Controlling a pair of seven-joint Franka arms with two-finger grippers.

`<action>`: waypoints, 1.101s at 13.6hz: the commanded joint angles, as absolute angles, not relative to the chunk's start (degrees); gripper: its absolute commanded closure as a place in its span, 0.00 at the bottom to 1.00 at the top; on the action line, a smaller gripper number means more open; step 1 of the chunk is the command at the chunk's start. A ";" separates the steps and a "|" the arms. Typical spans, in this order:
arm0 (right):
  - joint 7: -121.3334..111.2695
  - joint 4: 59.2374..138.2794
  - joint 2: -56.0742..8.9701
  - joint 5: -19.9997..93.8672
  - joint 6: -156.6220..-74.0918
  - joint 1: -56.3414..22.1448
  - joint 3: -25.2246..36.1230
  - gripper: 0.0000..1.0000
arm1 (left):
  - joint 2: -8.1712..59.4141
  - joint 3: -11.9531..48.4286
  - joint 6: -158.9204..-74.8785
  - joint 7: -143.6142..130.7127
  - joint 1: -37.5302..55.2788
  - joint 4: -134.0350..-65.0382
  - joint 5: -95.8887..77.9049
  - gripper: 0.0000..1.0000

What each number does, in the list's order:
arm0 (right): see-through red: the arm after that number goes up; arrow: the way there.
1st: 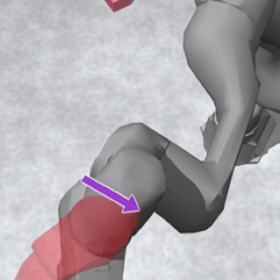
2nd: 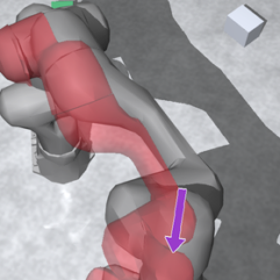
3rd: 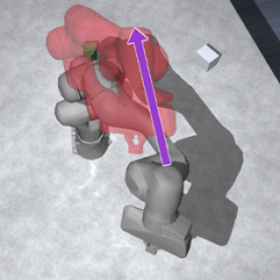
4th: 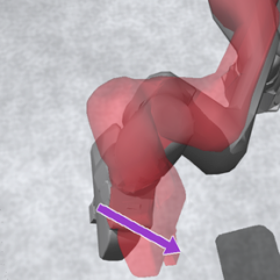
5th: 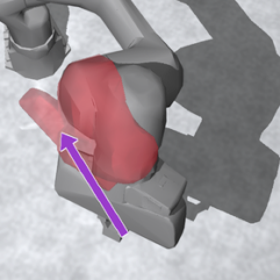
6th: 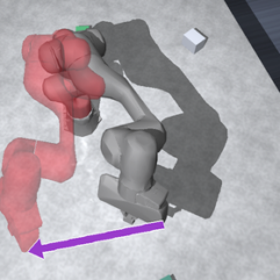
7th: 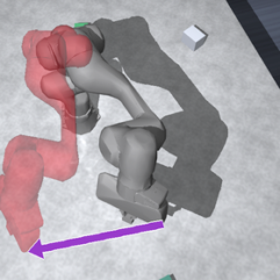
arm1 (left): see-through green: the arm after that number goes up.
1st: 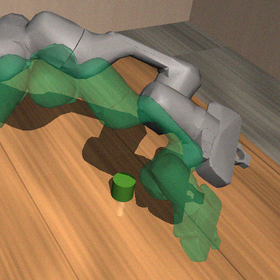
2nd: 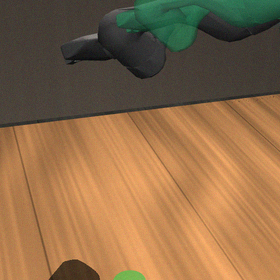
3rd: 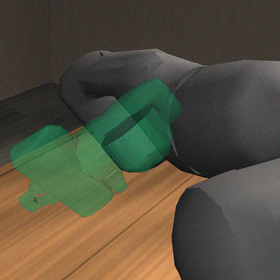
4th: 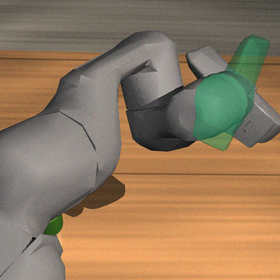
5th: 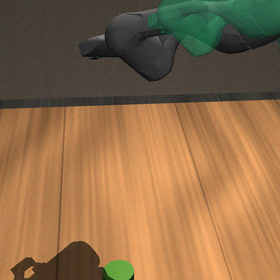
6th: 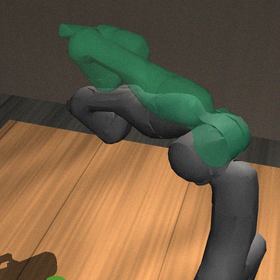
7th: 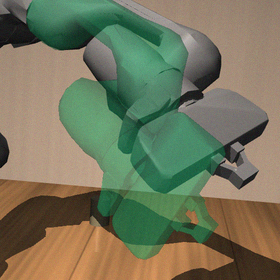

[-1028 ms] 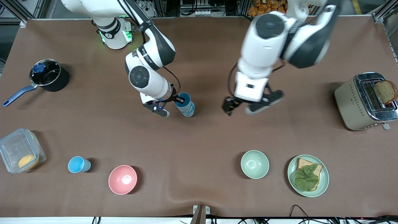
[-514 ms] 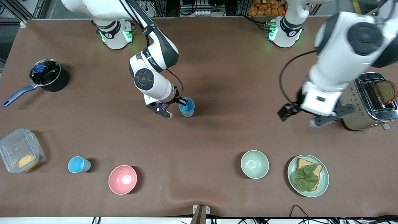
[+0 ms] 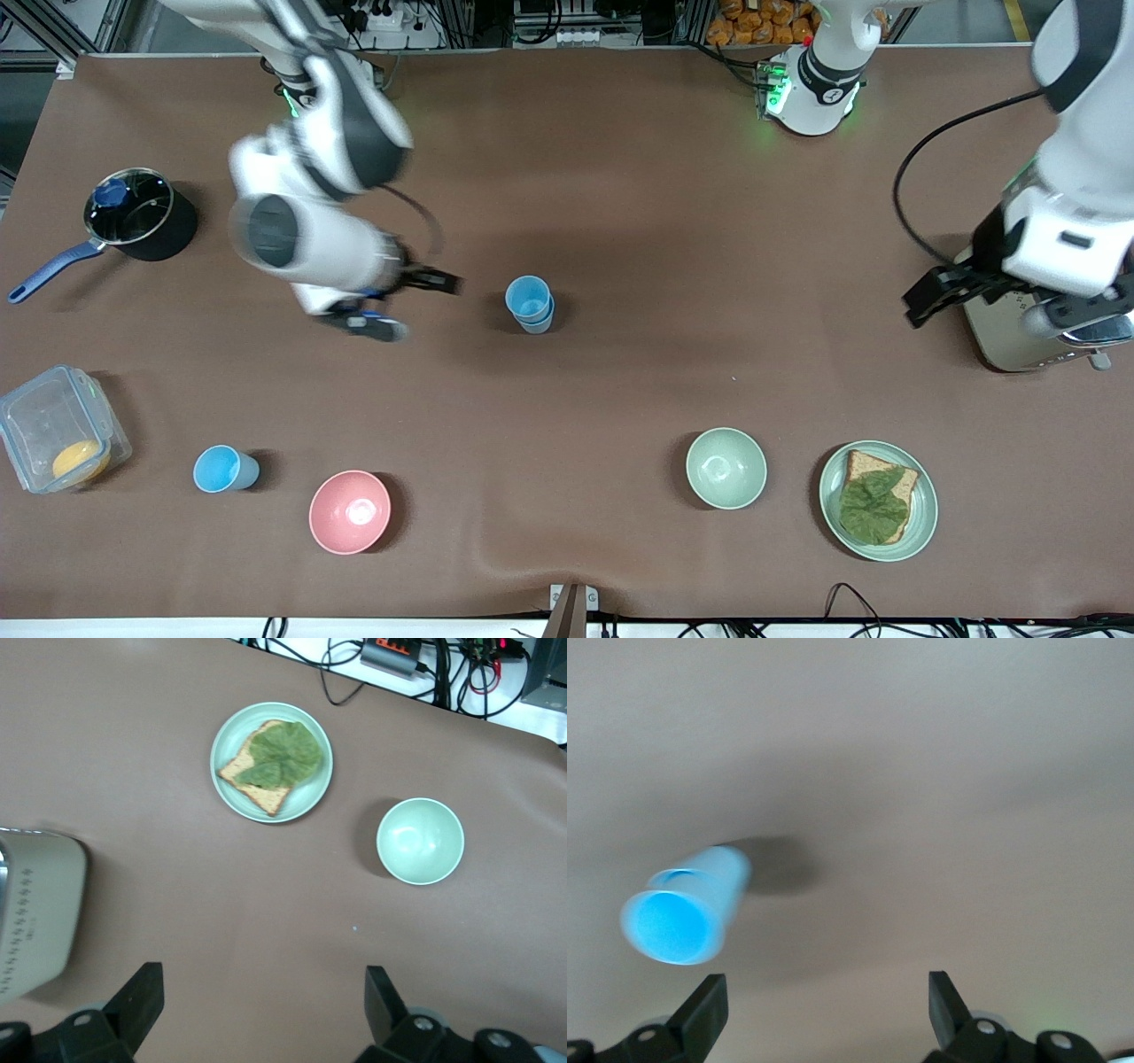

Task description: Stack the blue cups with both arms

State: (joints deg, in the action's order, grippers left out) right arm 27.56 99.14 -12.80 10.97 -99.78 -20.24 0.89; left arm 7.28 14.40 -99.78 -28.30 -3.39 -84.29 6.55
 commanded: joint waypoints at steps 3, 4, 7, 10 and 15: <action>3.48 101.43 -2.13 6.24 -93.96 -6.45 -0.09 0.00 | 3.61 14.68 -96.60 -17.67 -9.23 -85.78 5.10 0.00; -0.66 101.16 -0.80 5.37 -93.87 -3.54 -0.09 0.00 | 1.95 13.89 -96.33 -17.23 -9.05 -86.39 4.05 0.00; -3.25 100.64 1.66 2.99 -93.69 0.44 0.00 0.00 | -1.66 7.66 -95.72 -16.09 -5.28 -90.69 0.72 0.00; -3.43 95.21 1.50 0.36 -90.20 0.53 -0.09 0.00 | -2.29 5.71 -95.01 -11.70 -4.48 -91.76 0.17 0.00; -7.99 93.43 1.67 -0.62 -88.77 2.53 -1.13 0.00 | -1.58 7.12 -94.22 -10.99 -4.22 -90.27 0.09 0.00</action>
State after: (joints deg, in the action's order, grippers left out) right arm -5.66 93.93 1.27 0.43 -89.49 0.31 0.25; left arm -0.75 7.17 -95.03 -12.35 -4.28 -90.12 1.41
